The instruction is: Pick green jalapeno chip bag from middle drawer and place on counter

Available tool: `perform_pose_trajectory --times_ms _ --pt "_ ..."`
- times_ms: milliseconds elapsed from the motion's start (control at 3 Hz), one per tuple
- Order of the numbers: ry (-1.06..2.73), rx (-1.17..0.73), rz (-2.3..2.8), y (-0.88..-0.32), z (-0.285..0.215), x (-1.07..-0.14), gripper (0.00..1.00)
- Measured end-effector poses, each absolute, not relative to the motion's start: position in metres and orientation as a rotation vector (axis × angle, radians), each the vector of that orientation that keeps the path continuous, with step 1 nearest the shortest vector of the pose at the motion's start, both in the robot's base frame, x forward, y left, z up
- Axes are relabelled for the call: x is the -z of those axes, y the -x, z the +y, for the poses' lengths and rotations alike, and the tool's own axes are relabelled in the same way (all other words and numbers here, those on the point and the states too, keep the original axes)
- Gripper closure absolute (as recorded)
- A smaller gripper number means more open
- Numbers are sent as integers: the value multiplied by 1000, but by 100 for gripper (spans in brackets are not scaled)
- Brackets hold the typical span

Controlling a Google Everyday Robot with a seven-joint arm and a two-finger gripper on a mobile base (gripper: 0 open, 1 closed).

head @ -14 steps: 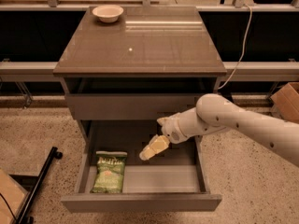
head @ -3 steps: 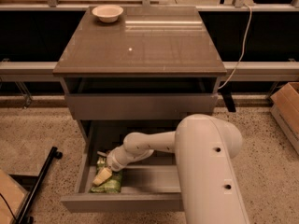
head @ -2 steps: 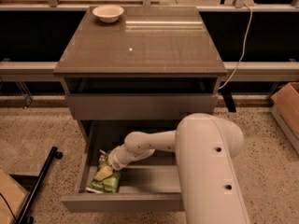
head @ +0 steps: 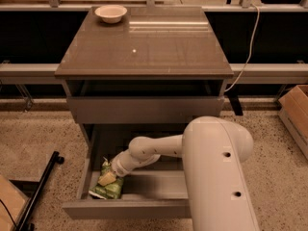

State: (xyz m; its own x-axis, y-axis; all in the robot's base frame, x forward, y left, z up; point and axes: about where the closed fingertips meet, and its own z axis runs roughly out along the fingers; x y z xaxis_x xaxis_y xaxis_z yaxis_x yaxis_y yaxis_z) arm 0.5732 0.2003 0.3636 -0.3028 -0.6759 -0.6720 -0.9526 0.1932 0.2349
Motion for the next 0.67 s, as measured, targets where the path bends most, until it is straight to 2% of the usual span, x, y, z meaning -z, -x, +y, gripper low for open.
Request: perform_pose_trajectory --times_ms 333,667 --pt "1521 -884 2054 -573 200 -364 100" --pt "1521 -884 2054 -573 200 -365 100"
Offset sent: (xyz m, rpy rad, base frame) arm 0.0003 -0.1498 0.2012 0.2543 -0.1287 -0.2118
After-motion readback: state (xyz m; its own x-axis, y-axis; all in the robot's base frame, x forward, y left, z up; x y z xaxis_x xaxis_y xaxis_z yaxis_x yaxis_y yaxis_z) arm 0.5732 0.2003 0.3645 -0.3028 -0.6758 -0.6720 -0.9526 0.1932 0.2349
